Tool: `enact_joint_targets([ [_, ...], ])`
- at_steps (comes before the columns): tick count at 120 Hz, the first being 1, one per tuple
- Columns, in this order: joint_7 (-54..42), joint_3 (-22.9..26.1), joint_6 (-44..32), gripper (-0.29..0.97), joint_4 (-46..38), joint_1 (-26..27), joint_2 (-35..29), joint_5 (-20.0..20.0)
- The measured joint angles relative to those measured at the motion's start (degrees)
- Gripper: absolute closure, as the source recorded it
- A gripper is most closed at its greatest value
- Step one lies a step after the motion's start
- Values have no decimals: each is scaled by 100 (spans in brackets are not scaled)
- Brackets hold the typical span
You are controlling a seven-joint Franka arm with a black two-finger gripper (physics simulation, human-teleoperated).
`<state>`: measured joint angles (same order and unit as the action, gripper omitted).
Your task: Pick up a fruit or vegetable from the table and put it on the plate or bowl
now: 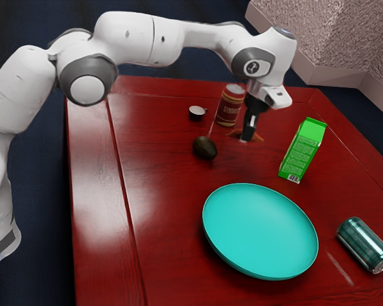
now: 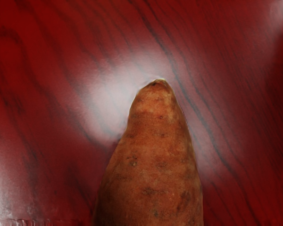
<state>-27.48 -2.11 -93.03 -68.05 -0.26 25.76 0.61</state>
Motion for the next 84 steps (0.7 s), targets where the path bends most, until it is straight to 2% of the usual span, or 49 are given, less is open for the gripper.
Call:
enact_joint_targets([
  [29,238,46,957,54,-34,386,-473,-4],
  [46,341,61,1320,54,-35,789,-590,13],
  [64,458,296,1452,54,-27,1022,-580,32],
  [84,610,366,1184,54,-23,1478,-463,43],
])
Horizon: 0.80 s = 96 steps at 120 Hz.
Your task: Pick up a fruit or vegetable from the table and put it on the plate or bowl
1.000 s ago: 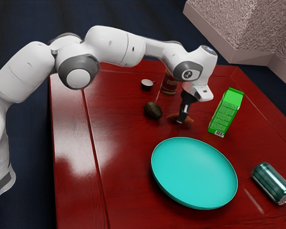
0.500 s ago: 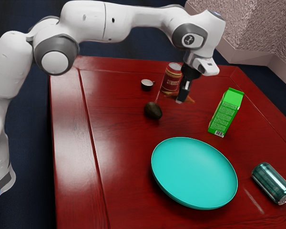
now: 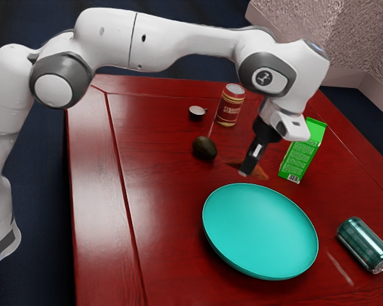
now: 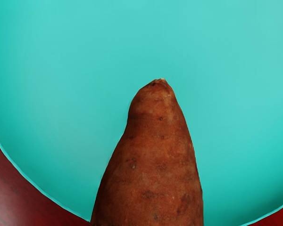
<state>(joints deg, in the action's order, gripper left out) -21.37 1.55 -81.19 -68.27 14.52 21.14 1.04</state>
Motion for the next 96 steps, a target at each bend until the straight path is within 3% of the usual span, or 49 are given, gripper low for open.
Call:
enact_joint_targets([
  [51,525,-5,-1445,53,66,375,532,6],
  [71,707,-36,-1678,18,65,368,545,171],
  [96,1013,-90,-1416,4,72,323,449,204],
])
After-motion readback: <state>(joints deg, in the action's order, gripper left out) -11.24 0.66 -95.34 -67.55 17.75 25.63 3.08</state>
